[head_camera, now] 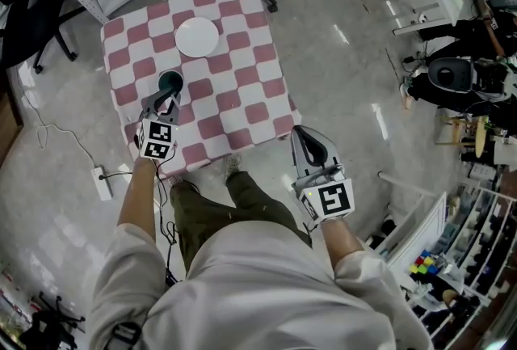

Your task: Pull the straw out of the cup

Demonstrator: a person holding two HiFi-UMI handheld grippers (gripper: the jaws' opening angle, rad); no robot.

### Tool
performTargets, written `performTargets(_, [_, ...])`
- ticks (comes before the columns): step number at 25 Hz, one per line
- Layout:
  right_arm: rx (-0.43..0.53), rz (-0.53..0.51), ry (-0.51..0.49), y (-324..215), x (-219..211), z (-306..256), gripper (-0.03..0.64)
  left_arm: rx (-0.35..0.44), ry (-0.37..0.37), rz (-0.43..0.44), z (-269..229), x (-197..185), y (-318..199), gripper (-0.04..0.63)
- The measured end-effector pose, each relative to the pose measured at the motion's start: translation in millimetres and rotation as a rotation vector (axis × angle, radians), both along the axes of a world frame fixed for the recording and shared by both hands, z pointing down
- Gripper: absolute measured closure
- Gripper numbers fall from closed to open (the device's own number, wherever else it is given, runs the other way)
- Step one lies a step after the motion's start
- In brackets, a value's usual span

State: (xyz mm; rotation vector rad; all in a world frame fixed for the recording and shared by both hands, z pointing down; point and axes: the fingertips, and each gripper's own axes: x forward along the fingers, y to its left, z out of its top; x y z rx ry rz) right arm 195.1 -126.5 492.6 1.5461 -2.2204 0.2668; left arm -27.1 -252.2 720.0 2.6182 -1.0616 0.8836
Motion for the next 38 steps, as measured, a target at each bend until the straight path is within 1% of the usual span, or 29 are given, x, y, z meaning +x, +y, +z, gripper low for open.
performTargets(1, [0.0,-0.001,0.0,0,0,0,0.614,0.004,0.0,-0.001,0,0,0,0.555])
performTargets(10, [0.009,-0.021,-0.003,-6,-3,-2,0.614,0.017,0.019,-0.011,-7,3,-5,0.56])
performTargets(17, [0.031,-0.053,-0.02,-9,-13,-7,0.614,0.05,0.036,-0.022,-32,0,-3,0.558])
performTargets(27, [0.083,-0.121,-0.068,-18,-41,-25,0.614,0.093,0.069,-0.045,-87,-14,10,0.558])
performTargets(38, [0.144,-0.189,-0.118,-25,-71,-45,0.614,0.163,0.111,-0.063,-162,-28,31,0.56])
